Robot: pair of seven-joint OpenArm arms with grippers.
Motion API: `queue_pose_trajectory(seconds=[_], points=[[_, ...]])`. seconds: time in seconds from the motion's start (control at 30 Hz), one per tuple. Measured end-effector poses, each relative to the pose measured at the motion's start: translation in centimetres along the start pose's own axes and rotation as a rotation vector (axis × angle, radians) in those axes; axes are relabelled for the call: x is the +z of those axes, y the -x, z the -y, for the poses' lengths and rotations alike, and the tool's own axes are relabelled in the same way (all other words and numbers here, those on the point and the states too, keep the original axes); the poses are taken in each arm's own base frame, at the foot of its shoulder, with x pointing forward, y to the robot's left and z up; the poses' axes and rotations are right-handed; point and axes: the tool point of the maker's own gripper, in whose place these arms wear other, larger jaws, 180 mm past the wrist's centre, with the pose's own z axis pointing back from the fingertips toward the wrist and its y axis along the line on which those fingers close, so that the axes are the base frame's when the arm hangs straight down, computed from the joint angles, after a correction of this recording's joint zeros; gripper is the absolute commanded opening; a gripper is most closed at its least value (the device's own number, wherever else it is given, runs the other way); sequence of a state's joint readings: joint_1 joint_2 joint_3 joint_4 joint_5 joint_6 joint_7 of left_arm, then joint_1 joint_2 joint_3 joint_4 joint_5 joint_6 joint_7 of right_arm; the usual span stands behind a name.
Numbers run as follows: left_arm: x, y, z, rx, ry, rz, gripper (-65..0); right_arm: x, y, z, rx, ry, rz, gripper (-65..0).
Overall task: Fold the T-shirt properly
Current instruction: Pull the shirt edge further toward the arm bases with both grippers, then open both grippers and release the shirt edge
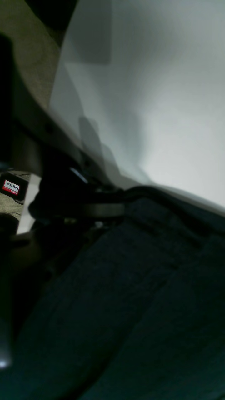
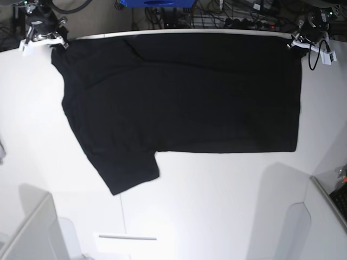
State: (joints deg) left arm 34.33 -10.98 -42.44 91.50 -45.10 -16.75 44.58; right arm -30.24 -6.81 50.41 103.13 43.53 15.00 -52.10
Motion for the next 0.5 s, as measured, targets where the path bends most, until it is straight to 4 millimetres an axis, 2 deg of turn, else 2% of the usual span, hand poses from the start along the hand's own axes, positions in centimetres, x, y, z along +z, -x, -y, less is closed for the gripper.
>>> queue_pose_trajectory(seconds=[0.27,0.3,0.37,0.43,0.5], points=[[0.0,0.0,0.0,0.000,0.000,0.000,-65.0,0.0,0.0,0.0,0.000,0.000,0.000,-65.0],[0.0,0.0,0.0,0.000,-0.001,0.000,-65.0,0.0,0.0,0.0,0.000,0.000,0.000,-61.4],[0.0,0.0,0.0,0.000,-0.001,0.000,-65.0,0.0,0.0,0.0,0.000,0.001,0.000,-48.8],[0.0,0.0,0.0,0.000,-0.001,0.000,-55.1,0.2,-0.3,-0.1,0.012,0.002,0.009,-39.5],[0.0,-0.1,0.2,0.000,0.008,0.004,-42.3,0.6,-1.1,-0.5,0.027,-0.001,0.036,-37.2]])
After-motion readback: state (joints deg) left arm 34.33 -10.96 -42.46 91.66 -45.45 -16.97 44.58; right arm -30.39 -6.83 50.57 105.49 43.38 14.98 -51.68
